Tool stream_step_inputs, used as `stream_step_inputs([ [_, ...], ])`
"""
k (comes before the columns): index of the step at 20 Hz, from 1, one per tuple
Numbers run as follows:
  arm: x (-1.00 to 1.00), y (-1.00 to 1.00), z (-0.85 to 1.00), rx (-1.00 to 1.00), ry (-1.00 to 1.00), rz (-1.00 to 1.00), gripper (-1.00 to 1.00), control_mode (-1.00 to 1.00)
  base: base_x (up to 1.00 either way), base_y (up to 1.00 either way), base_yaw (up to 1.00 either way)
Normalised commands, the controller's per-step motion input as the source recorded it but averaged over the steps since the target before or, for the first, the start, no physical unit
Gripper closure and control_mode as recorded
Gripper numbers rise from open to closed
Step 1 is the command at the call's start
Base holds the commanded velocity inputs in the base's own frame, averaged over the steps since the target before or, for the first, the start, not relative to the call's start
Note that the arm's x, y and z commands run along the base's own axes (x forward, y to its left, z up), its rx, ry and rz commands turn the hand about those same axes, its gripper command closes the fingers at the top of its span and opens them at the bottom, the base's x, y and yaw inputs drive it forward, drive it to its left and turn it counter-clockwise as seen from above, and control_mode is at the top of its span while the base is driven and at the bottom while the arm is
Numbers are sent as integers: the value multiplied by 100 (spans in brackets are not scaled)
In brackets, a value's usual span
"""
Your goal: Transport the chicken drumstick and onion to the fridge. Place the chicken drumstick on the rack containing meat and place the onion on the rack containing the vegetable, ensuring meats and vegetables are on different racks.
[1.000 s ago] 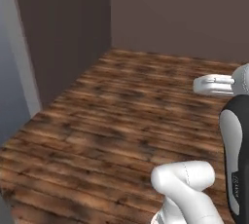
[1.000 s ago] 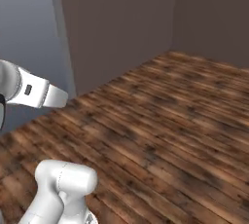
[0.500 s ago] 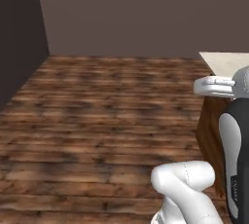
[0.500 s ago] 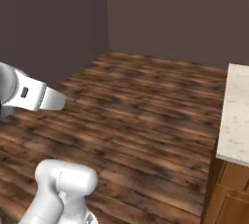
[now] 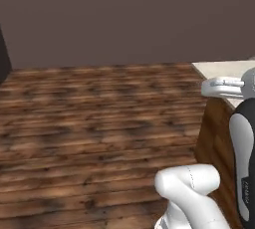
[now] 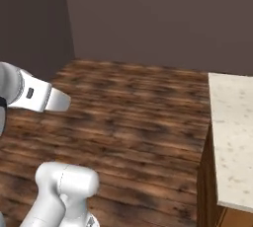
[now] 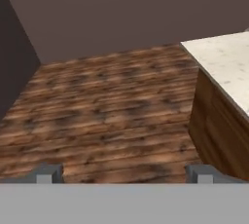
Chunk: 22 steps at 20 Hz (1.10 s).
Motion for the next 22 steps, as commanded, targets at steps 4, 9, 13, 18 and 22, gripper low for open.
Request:
stream_step_inputs([
  [4,0,0,0,0,0,0,-100,100,82,100,-58],
  [9,0,0,0,0,0,0,-100,100,100,100,-50],
  [13,0,0,0,0,0,0,-100,100,100,94,-38],
  [18,0,0,0,0,0,0,-100,100,100,99,-37],
  [22,0,0,0,0,0,0,-100,100,100,73,-33],
])
